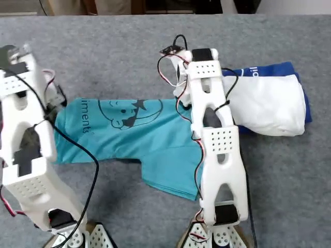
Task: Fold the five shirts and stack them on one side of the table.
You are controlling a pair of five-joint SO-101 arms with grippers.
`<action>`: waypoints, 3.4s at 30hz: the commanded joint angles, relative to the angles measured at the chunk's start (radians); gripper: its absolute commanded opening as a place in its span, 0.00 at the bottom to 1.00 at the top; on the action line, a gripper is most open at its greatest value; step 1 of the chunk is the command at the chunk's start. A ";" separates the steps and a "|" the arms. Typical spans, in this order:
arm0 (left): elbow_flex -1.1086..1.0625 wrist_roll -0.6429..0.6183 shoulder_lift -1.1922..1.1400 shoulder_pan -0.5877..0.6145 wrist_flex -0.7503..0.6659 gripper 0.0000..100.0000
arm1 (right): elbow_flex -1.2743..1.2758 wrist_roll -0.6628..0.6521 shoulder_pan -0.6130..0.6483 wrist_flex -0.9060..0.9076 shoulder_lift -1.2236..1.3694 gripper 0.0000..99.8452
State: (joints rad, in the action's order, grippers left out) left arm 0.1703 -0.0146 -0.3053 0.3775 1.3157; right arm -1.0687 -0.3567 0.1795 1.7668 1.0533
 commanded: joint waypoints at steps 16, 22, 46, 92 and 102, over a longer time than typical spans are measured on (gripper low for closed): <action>0.049 -0.190 -0.280 -0.029 -0.299 0.02 | 0.970 -0.035 0.013 -0.226 -0.796 0.00; 0.103 -0.183 -0.292 -0.015 -0.305 0.02 | 1.024 -0.034 -0.082 -0.402 -0.648 0.00; 0.124 0.043 0.128 0.089 0.123 0.02 | 0.978 -0.259 0.091 -0.003 -1.053 0.00; -0.864 -0.035 0.374 0.183 -0.809 0.02 | 2.140 -0.278 0.674 -0.733 -1.303 0.23; -0.864 -0.035 0.374 0.187 -0.809 0.02 | 2.135 -0.227 0.653 -0.750 -1.300 0.00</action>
State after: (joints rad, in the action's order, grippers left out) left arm -0.7396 -0.0376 0.0629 0.5600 0.5194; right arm 1.0610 -0.5992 0.8485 1.0165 -0.2984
